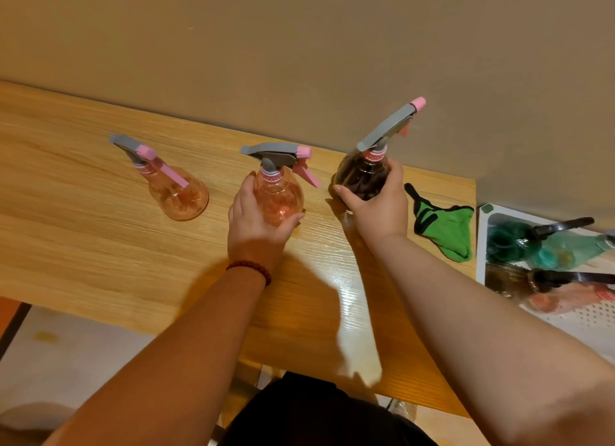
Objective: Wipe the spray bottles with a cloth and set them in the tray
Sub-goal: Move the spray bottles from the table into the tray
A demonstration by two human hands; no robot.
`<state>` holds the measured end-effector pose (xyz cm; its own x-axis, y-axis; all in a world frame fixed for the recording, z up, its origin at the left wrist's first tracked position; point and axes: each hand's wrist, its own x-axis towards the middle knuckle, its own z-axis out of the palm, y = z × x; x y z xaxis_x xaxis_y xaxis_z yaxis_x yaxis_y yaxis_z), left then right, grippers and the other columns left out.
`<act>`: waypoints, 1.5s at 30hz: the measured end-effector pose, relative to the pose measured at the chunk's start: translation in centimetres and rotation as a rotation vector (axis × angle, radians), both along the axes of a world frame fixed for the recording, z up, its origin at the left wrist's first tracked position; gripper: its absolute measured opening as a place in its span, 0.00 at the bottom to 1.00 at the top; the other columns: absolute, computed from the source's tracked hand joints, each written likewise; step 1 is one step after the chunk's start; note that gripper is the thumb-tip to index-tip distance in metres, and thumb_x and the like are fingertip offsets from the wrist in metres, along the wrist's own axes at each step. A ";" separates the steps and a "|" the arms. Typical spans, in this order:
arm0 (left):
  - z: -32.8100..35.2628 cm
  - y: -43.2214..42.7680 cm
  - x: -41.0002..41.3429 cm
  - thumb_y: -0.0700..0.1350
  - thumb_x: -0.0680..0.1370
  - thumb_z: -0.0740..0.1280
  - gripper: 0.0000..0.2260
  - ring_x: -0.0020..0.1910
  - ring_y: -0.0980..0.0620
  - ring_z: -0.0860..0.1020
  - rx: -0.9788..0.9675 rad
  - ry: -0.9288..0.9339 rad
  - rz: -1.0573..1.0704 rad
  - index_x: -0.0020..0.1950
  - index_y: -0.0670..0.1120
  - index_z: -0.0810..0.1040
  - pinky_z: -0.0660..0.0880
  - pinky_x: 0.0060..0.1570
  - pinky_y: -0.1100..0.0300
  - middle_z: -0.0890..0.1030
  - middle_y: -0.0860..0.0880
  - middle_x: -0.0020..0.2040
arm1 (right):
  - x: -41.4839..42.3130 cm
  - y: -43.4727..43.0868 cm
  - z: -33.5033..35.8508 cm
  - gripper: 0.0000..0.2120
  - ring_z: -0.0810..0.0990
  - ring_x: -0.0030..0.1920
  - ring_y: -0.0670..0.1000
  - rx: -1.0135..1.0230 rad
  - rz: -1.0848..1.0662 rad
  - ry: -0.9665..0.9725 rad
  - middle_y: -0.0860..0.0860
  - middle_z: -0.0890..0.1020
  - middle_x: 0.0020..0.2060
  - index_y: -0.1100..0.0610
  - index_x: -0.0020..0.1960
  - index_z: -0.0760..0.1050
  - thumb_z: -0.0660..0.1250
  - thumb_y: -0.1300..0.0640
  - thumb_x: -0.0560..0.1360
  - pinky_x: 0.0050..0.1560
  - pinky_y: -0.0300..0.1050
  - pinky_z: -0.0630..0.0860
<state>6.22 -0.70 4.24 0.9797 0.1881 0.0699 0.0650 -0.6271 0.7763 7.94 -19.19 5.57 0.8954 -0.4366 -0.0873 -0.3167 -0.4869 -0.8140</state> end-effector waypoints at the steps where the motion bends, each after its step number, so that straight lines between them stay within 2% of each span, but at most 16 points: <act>1: 0.2 -0.5 -0.4 0.52 0.66 0.79 0.44 0.69 0.47 0.66 -0.005 0.012 -0.007 0.75 0.44 0.61 0.63 0.68 0.57 0.69 0.45 0.70 | -0.7 -0.5 0.2 0.39 0.73 0.63 0.50 0.001 0.003 -0.001 0.49 0.75 0.64 0.50 0.70 0.61 0.77 0.45 0.66 0.56 0.40 0.70; 4: 0.8 -2.3 -1.8 0.55 0.66 0.78 0.44 0.71 0.47 0.65 0.005 0.035 -0.014 0.76 0.46 0.59 0.63 0.70 0.54 0.68 0.46 0.72 | -2.8 -2.2 0.6 0.40 0.73 0.64 0.51 0.010 0.019 -0.022 0.49 0.74 0.64 0.49 0.71 0.61 0.77 0.44 0.65 0.61 0.46 0.72; 7: 1.3 -4.6 -3.7 0.55 0.66 0.78 0.44 0.71 0.47 0.64 0.015 0.041 -0.011 0.75 0.46 0.59 0.64 0.70 0.51 0.67 0.46 0.71 | -5.3 -4.2 1.1 0.40 0.73 0.64 0.50 0.018 0.028 -0.036 0.48 0.74 0.64 0.49 0.70 0.61 0.78 0.44 0.65 0.58 0.41 0.70; 12: 2.0 -9.3 -7.4 0.55 0.65 0.79 0.44 0.70 0.48 0.64 0.023 0.049 -0.008 0.74 0.47 0.59 0.64 0.68 0.54 0.67 0.47 0.70 | -10.3 -8.4 2.0 0.40 0.73 0.63 0.48 -0.013 -0.019 -0.067 0.48 0.75 0.62 0.49 0.69 0.63 0.78 0.43 0.64 0.57 0.37 0.69; 16: 2.1 -13.6 -10.6 0.55 0.65 0.79 0.45 0.70 0.46 0.64 0.054 0.064 -0.057 0.74 0.46 0.59 0.66 0.67 0.53 0.67 0.45 0.70 | -14.6 -12.4 2.2 0.41 0.73 0.63 0.48 -0.031 -0.058 -0.058 0.48 0.75 0.62 0.49 0.69 0.63 0.78 0.41 0.62 0.61 0.43 0.73; 20: 2.0 -18.3 -13.5 0.54 0.65 0.79 0.45 0.70 0.45 0.65 0.047 0.078 -0.093 0.74 0.44 0.59 0.66 0.67 0.52 0.67 0.44 0.69 | -19.1 -16.3 2.0 0.41 0.72 0.63 0.47 -0.043 -0.085 -0.053 0.48 0.75 0.62 0.50 0.68 0.64 0.79 0.41 0.62 0.59 0.39 0.71; 23: 1.8 -21.6 -15.5 0.55 0.65 0.79 0.46 0.70 0.45 0.65 0.051 0.090 -0.121 0.74 0.44 0.59 0.66 0.65 0.54 0.67 0.44 0.69 | -22.2 -19.1 1.4 0.43 0.71 0.65 0.49 -0.058 -0.113 -0.049 0.49 0.74 0.63 0.53 0.70 0.63 0.78 0.41 0.62 0.62 0.43 0.72; 26: 1.6 -24.6 -17.2 0.54 0.65 0.79 0.45 0.69 0.46 0.65 0.050 0.086 -0.156 0.74 0.45 0.58 0.67 0.65 0.53 0.67 0.44 0.69 | -24.9 -21.9 0.9 0.44 0.72 0.65 0.50 -0.076 -0.159 -0.028 0.50 0.73 0.64 0.53 0.70 0.63 0.77 0.39 0.61 0.63 0.48 0.73; 30: 1.5 -28.2 -19.1 0.54 0.66 0.79 0.44 0.68 0.46 0.66 0.045 0.090 -0.206 0.74 0.46 0.59 0.67 0.63 0.55 0.68 0.45 0.68 | -27.7 -25.5 0.2 0.43 0.74 0.62 0.50 -0.094 -0.241 -0.045 0.50 0.75 0.61 0.54 0.68 0.64 0.77 0.39 0.61 0.62 0.43 0.73; 33: 1.3 -30.6 -20.1 0.54 0.67 0.78 0.44 0.67 0.46 0.67 0.066 0.091 -0.261 0.75 0.47 0.57 0.69 0.63 0.53 0.67 0.44 0.67 | -29.4 -28.2 -0.6 0.43 0.74 0.63 0.49 -0.053 -0.321 -0.037 0.50 0.75 0.61 0.53 0.68 0.64 0.78 0.39 0.61 0.63 0.45 0.74; 37: 0.8 -33.5 -21.1 0.55 0.67 0.77 0.45 0.67 0.46 0.67 0.094 0.114 -0.328 0.76 0.50 0.55 0.71 0.63 0.51 0.66 0.44 0.67 | -30.8 -31.9 -1.5 0.41 0.76 0.59 0.50 -0.022 -0.426 -0.036 0.49 0.77 0.59 0.52 0.66 0.65 0.79 0.40 0.61 0.60 0.46 0.76; 42: 0.2 -36.6 -21.8 0.53 0.67 0.78 0.43 0.67 0.49 0.67 0.061 0.121 -0.354 0.75 0.50 0.57 0.67 0.62 0.59 0.66 0.46 0.66 | -30.7 -36.6 -2.7 0.40 0.77 0.59 0.51 0.008 -0.501 -0.026 0.50 0.77 0.58 0.53 0.66 0.65 0.79 0.41 0.61 0.57 0.49 0.77; 45: -0.3 -38.6 -21.9 0.52 0.66 0.79 0.43 0.65 0.50 0.67 0.054 0.129 -0.374 0.75 0.50 0.59 0.65 0.59 0.63 0.66 0.47 0.65 | -30.0 -39.2 -3.5 0.39 0.76 0.59 0.52 0.005 -0.524 -0.015 0.50 0.76 0.59 0.53 0.66 0.65 0.79 0.43 0.62 0.54 0.45 0.75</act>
<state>-15.72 -39.30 3.97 0.9812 -0.1839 -0.0579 -0.0810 -0.6657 0.7418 -22.09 -58.41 2.03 0.5582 -0.8260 -0.0789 -0.5049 -0.2626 -0.8223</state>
